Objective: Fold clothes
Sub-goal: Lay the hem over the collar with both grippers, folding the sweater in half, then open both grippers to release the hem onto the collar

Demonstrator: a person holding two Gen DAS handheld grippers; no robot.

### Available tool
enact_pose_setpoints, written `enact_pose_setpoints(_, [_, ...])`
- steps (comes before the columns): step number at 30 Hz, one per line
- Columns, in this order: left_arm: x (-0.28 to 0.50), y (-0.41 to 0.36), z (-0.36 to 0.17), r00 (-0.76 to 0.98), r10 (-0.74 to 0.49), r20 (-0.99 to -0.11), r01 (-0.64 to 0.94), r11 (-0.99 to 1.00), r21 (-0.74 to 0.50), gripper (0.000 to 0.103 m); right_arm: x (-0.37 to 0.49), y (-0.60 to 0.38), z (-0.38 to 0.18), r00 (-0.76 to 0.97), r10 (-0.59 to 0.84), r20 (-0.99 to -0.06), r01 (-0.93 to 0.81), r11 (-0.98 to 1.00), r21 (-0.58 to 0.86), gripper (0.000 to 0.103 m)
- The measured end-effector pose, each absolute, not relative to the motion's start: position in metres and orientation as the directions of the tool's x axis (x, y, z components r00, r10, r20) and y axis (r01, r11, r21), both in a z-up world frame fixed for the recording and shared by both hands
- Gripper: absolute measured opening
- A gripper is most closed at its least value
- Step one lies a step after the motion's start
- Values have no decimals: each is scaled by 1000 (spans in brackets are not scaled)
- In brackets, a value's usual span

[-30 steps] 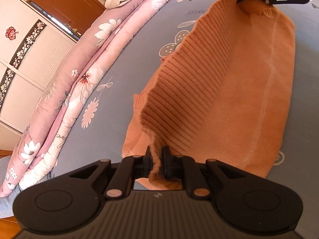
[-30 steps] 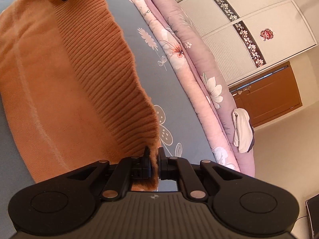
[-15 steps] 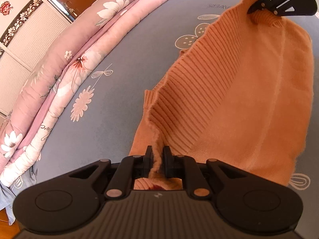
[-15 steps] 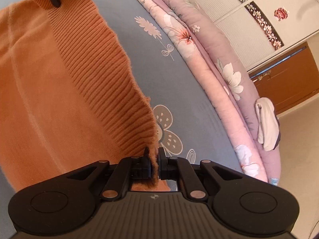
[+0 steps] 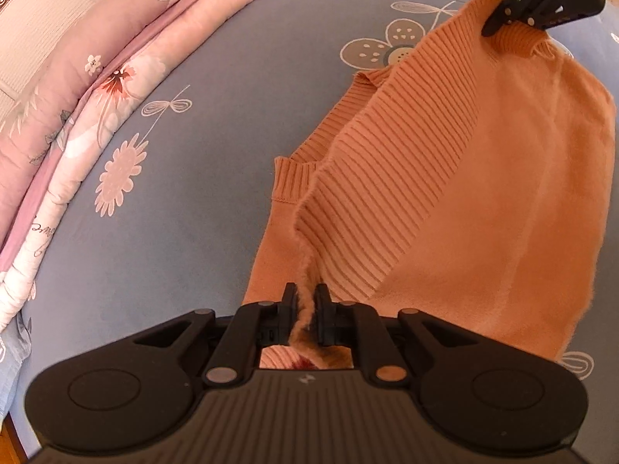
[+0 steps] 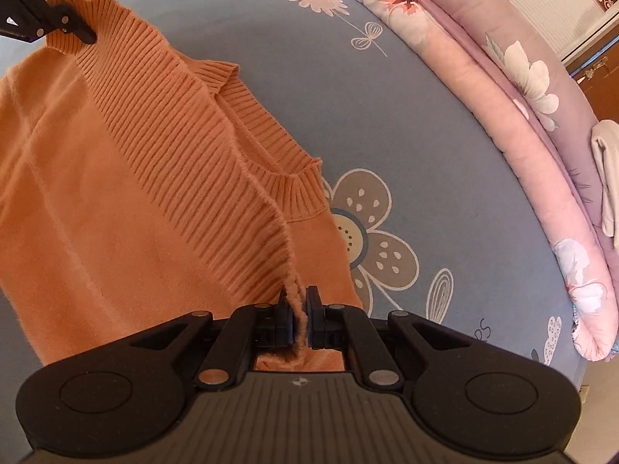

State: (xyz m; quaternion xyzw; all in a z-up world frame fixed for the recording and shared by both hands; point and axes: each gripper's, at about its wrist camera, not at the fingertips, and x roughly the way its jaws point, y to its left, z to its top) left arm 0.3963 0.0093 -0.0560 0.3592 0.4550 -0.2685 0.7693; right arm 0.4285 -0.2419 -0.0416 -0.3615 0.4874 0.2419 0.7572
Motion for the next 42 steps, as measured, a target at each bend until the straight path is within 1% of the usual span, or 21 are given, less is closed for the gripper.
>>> enact_pose_setpoints(6, [410, 4, -63, 453, -48, -890, 735, 586, 342, 8, 445, -236, -40, 423, -9, -906, -715, 611, -340, 8])
enact_pose_setpoints(14, [413, 13, -82, 422, -38, -906, 729, 608, 315, 9, 462, -235, -64, 382, -5, -924, -711, 637, -297, 8])
enact_pose_setpoints(18, [421, 17, -83, 399, -40, -916, 725, 625, 288, 12, 472, -235, -66, 350, 6, -937, -720, 642, -265, 8])
enact_pose_setpoints(22, [425, 17, -86, 387, -30, -922, 725, 628, 284, 13, 484, -241, -71, 319, 21, -947, -713, 664, -225, 9])
enact_pose_setpoints(23, [426, 17, -87, 388, -26, -921, 725, 626, 287, 16, 486, -242, -72, 315, 27, -949, -706, 674, -215, 9])
enact_pose_setpoints(25, [431, 19, -88, 386, -26, -922, 715, 640, 282, 20, 489, -246, -74, 316, 38, -948, -697, 687, -205, 12])
enact_pose_setpoints(26, [434, 21, -88, 388, -25, -921, 702, 655, 278, 24, 488, -247, -74, 319, 43, -947, -693, 692, -203, 16])
enact_pose_setpoints(27, [437, 23, -88, 393, -21, -919, 691, 666, 280, 24, 490, -249, -74, 324, 49, -945, -686, 700, -199, 24])
enact_pose_setpoints(30, [447, 33, -85, 426, -1, -905, 631, 716, 297, 24, 494, -256, -72, 337, 73, -939, -661, 729, -181, 31])
enact_pose_setpoints(33, [460, 48, -80, 450, 34, -892, 568, 760, 316, 23, 500, -267, -64, 345, 97, -934, -632, 759, -154, 36])
enact_pose_setpoints(35, [463, 57, -77, 463, 60, -885, 536, 776, 333, 23, 502, -273, -56, 368, 120, -922, -617, 774, -145, 37])
enact_pose_setpoints(37, [461, 64, -73, 469, 67, -881, 525, 781, 338, 23, 511, -281, -45, 421, 112, -900, -556, 816, -158, 37])
enact_pose_setpoints(39, [451, 67, -67, 470, 50, -881, 520, 791, 323, 23, 521, -288, -32, 494, 51, -868, -474, 853, -220, 38])
enact_pose_setpoints(40, [445, 67, -63, 472, 37, -881, 522, 793, 313, 23, 522, -292, -26, 508, 49, -860, -455, 863, -219, 38])
enact_pose_setpoints(42, [424, 63, -56, 482, -5, -876, 554, 777, 300, 24, 513, -296, -16, 494, 92, -864, -465, 868, -173, 38])
